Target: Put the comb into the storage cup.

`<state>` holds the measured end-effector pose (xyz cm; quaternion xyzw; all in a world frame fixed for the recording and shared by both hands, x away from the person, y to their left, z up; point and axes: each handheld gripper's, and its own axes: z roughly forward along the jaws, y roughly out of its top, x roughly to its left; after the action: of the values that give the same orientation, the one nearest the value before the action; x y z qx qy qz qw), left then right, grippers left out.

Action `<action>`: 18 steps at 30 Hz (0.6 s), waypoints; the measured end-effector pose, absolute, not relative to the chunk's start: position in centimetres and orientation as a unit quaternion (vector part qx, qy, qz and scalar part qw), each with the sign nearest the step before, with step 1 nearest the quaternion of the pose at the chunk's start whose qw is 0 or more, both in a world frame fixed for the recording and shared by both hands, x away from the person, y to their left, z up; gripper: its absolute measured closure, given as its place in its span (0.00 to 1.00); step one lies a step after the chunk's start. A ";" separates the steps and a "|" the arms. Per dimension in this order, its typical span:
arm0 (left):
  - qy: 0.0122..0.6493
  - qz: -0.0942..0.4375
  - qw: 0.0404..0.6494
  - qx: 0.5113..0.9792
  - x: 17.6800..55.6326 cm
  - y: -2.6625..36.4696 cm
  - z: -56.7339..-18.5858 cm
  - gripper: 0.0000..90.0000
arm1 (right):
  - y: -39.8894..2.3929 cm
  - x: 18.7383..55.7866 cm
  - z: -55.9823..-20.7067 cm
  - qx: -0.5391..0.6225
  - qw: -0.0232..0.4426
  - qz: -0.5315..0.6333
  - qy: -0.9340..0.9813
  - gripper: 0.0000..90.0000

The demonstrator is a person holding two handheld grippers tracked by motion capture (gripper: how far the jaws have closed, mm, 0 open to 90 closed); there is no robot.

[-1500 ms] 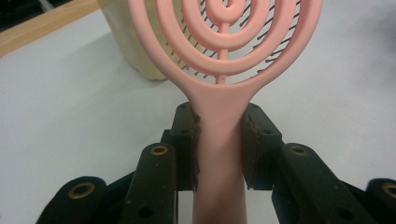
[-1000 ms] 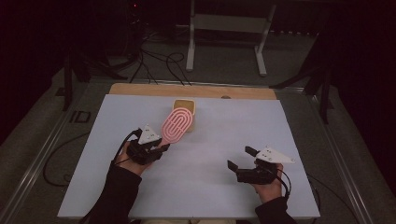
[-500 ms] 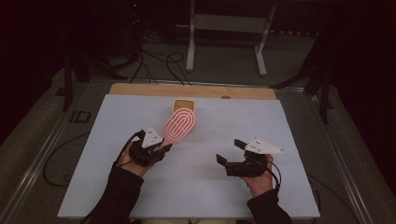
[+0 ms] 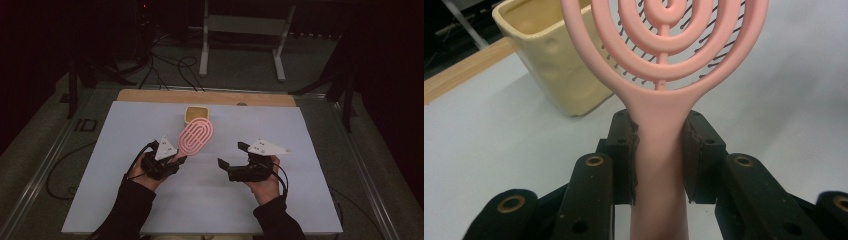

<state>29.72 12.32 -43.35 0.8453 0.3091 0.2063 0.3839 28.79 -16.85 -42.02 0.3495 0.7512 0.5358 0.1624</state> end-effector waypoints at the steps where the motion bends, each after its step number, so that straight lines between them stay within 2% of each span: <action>1: 0.309 0.205 0.385 0.845 29.7 12.3 -43.3 0.78 | -16.7 28.9 -42.0 0.349 0.163 0.537 0.750 0.10; 18: 0.301 0.209 0.392 0.844 29.4 11.7 -43.3 0.78 | -13.3 30.8 -40.5 0.351 0.133 0.535 0.757 0.09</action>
<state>29.42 11.72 -43.33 0.8439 0.3005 0.2086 0.3925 30.76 -13.31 -40.46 0.3509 0.7569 0.5351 0.1330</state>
